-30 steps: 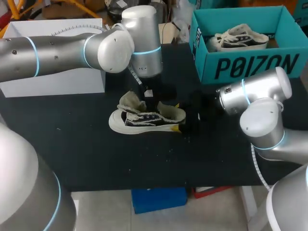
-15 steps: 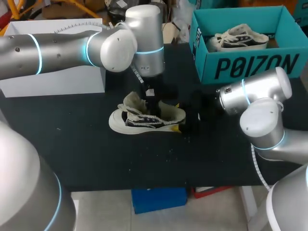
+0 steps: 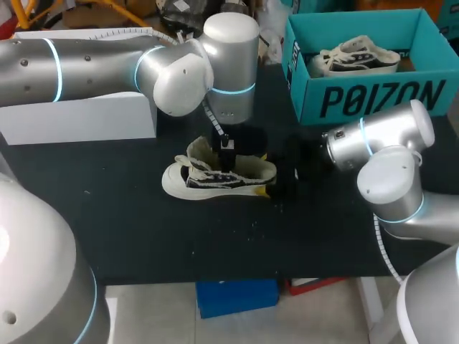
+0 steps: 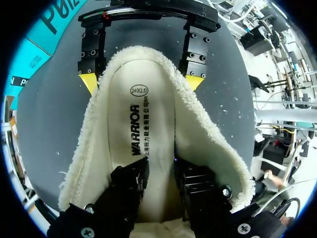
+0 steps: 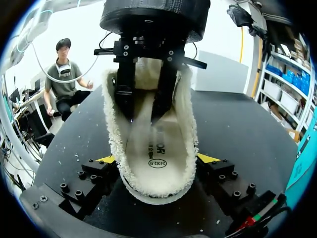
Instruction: Take the shoe out of the shoebox, open the shoe tongue, remove and reinsert the insole, then place the shoe into the shoebox
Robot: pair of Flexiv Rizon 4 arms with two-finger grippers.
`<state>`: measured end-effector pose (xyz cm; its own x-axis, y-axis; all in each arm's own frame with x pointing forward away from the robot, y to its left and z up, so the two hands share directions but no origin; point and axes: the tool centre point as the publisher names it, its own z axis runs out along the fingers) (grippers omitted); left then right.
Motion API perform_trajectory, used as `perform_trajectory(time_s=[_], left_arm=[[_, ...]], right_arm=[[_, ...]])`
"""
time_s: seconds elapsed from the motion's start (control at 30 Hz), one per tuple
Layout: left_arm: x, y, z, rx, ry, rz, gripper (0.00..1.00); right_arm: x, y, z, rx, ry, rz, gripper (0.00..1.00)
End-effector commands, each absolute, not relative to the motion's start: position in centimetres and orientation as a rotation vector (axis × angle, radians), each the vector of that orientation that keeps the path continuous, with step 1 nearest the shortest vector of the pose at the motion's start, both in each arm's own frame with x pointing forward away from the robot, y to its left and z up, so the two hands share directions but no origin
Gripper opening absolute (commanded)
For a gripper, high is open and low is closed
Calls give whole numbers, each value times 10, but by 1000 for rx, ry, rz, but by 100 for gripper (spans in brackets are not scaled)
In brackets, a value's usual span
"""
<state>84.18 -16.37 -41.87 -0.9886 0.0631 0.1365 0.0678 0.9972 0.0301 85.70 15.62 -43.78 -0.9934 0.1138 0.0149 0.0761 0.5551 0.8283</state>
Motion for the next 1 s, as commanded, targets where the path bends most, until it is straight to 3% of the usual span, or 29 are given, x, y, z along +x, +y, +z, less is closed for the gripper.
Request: perform_trajectory(time_s=[0.03, 0.23, 0.4, 1.0], left_arm=[[832, -165, -423, -115, -3115, -112, 32], [834, -163, -433, -80, -3207, -213, 26], [840, -156, -437, -76, -3285, -278, 31], [883, -142, -434, -200, -3621, -277, 31]], right_arm=[[858, 157, -440, 170, 2735, 1452, 0], [858, 157, -440, 170, 2735, 1452, 0], [858, 157, -440, 170, 2735, 1452, 0], [858, 157, -440, 170, 2735, 1452, 0]])
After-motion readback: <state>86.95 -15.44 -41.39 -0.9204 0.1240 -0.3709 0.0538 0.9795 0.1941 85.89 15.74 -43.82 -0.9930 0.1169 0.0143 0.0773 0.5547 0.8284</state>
